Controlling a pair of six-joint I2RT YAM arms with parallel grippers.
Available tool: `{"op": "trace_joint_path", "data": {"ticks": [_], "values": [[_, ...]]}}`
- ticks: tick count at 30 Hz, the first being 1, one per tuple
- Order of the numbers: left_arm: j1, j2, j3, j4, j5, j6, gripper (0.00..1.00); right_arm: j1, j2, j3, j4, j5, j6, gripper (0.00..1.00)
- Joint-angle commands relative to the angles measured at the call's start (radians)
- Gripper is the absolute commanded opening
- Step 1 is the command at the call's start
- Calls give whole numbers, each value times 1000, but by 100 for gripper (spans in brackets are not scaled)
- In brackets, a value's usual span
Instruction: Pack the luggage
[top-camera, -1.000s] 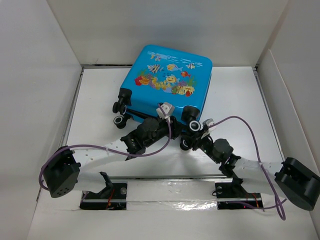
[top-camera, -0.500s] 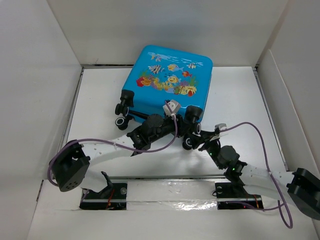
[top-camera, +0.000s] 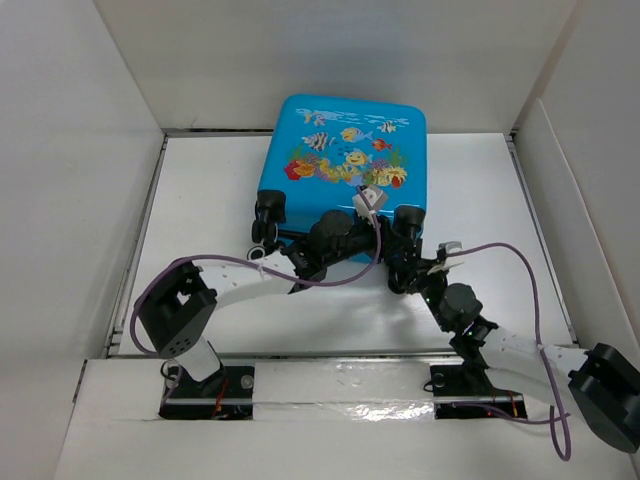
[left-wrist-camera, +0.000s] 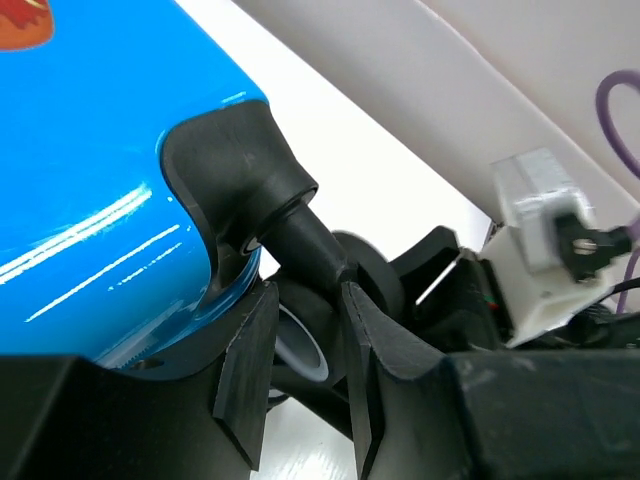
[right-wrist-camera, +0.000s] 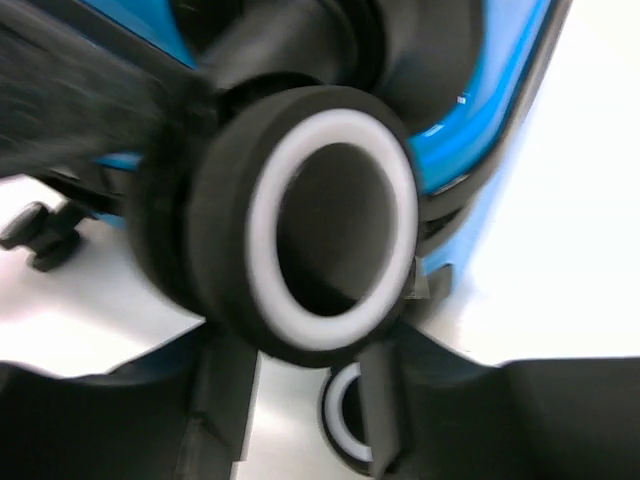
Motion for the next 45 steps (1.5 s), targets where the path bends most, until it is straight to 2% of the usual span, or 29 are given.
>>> {"op": "trace_joint_path", "data": {"ticks": [1, 6, 9, 14, 18, 21, 26, 31, 33, 35, 38, 39, 40, 42, 43, 45], "values": [[5, -97, 0, 75, -40, -14, 28, -36, 32, -38, 94, -20, 1, 43], [59, -243, -129, 37, -112, -25, 28, -46, 54, -38, 40, 77, 129, 47], [88, -346, -210, 6, -175, -39, 30, -85, 69, -28, 62, 20, 92, 55], [109, -505, -322, -37, -299, -59, 33, -152, 120, 15, 139, -73, -29, 58], [109, -561, -397, -71, -313, -68, 33, -217, 172, 31, 224, -179, -100, 56], [119, -588, -440, -74, -305, -74, 33, -226, 226, 23, 322, -201, -135, 54], [119, -582, -465, -82, -265, -73, 31, -226, 255, 28, 393, -175, -161, 54], [119, -590, -484, -54, -220, -76, 31, -226, 203, 20, 372, -97, -148, 63], [119, -578, -488, -25, -192, -87, 30, -235, 197, 28, 373, -77, -154, 63], [119, -564, -490, -7, -151, -97, 30, -253, 213, 46, 373, -87, -175, 58], [119, -538, -490, 18, -129, -102, 28, -303, 290, 74, 448, -184, -197, 46], [119, -536, -490, 18, -132, -102, 28, -303, 310, 78, 494, -220, -201, 41], [108, -539, -491, 18, -140, -100, 28, -313, 348, 87, 509, -231, -203, 32], [108, -553, -496, 15, -144, -94, 28, -313, 376, 91, 554, -274, -209, 21], [108, -558, -500, 14, -153, -91, 28, -313, 388, 91, 568, -288, -212, 12], [108, -567, -505, 14, -163, -87, 27, -313, 419, 86, 608, -311, -203, 5]]}}
